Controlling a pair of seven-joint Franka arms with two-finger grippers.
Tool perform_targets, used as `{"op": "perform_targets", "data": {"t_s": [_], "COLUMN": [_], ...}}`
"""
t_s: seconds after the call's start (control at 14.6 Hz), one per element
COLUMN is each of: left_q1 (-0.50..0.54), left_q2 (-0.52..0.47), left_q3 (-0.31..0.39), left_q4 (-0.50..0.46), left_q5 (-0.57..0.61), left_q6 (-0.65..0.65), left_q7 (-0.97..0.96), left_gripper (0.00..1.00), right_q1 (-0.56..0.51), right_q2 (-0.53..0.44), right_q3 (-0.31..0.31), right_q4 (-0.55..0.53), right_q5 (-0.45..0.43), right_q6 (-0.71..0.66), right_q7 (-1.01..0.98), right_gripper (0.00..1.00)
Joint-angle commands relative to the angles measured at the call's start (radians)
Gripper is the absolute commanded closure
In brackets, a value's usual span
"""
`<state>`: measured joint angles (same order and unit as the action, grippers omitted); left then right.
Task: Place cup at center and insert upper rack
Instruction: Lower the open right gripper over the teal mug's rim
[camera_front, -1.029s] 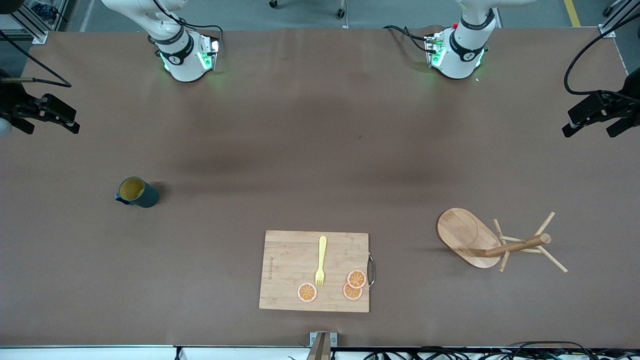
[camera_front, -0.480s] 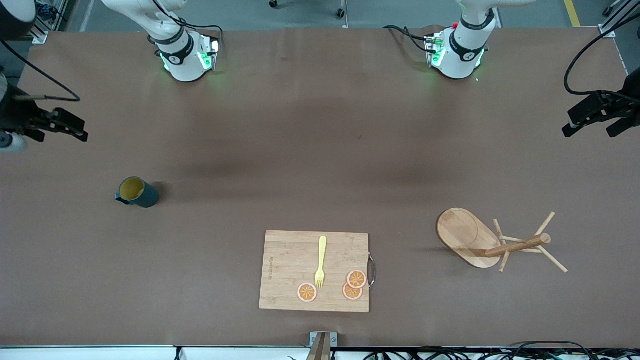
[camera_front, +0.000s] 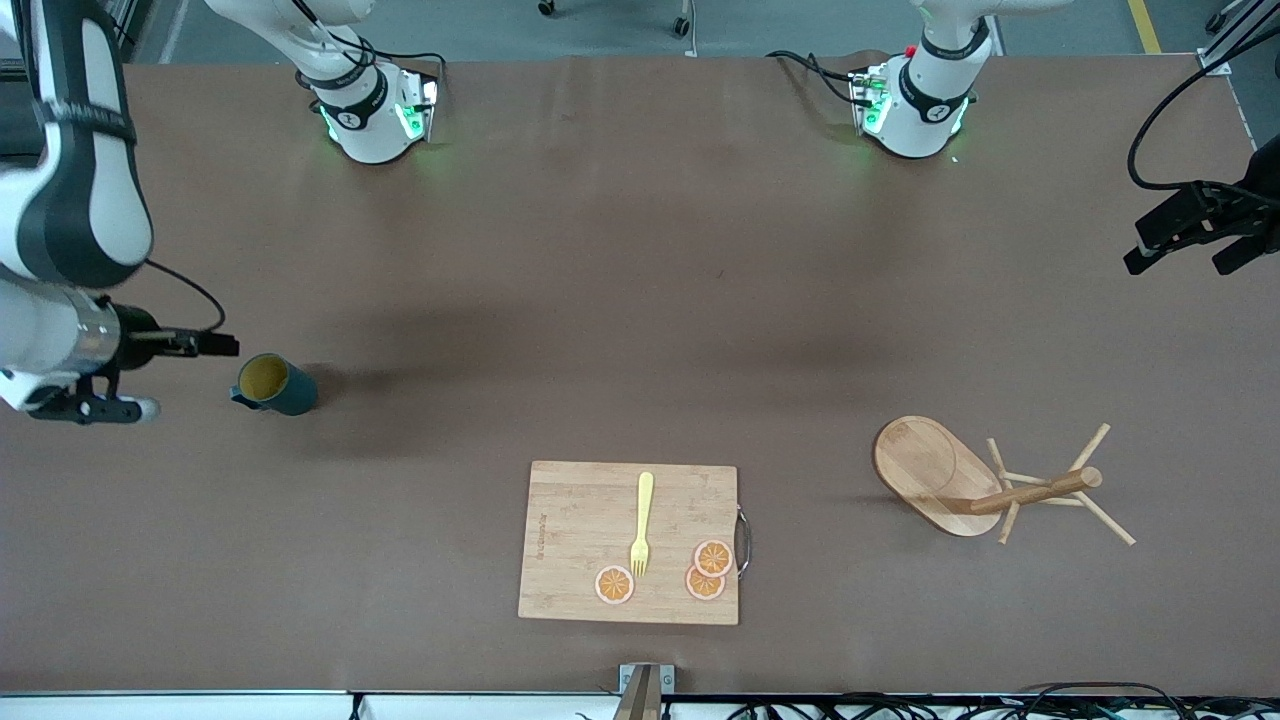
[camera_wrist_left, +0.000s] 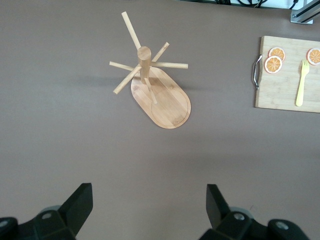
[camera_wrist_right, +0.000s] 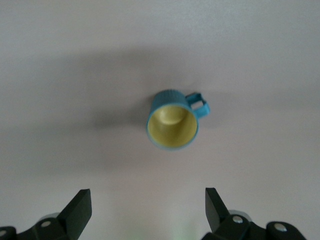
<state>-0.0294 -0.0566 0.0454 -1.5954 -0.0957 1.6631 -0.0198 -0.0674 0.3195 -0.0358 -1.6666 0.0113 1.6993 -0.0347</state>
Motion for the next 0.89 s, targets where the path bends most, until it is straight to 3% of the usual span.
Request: {"op": "perform_targets", "data": {"t_s": [0.0, 0.82], "left_q1": [-0.004, -0.006], "left_q2": [-0.011, -0.011], "left_q3": [0.002, 0.001], "left_q4": [0.000, 0.005], "left_q5": [0.011, 0.010], "left_q6": [-0.005, -0.005], "left_q7": [0.011, 0.011], "left_gripper": [0.00, 0.00], "right_q1": [-0.003, 0.018], "right_q2": [0.075, 0.185], "right_q3": [0.013, 0.014], "right_q4": [0.021, -0.001], "right_q5": [0.016, 0.015], "right_q6": [0.051, 0.147], "right_q7": [-0.005, -0.005], "right_gripper": [0.00, 0.00]}}
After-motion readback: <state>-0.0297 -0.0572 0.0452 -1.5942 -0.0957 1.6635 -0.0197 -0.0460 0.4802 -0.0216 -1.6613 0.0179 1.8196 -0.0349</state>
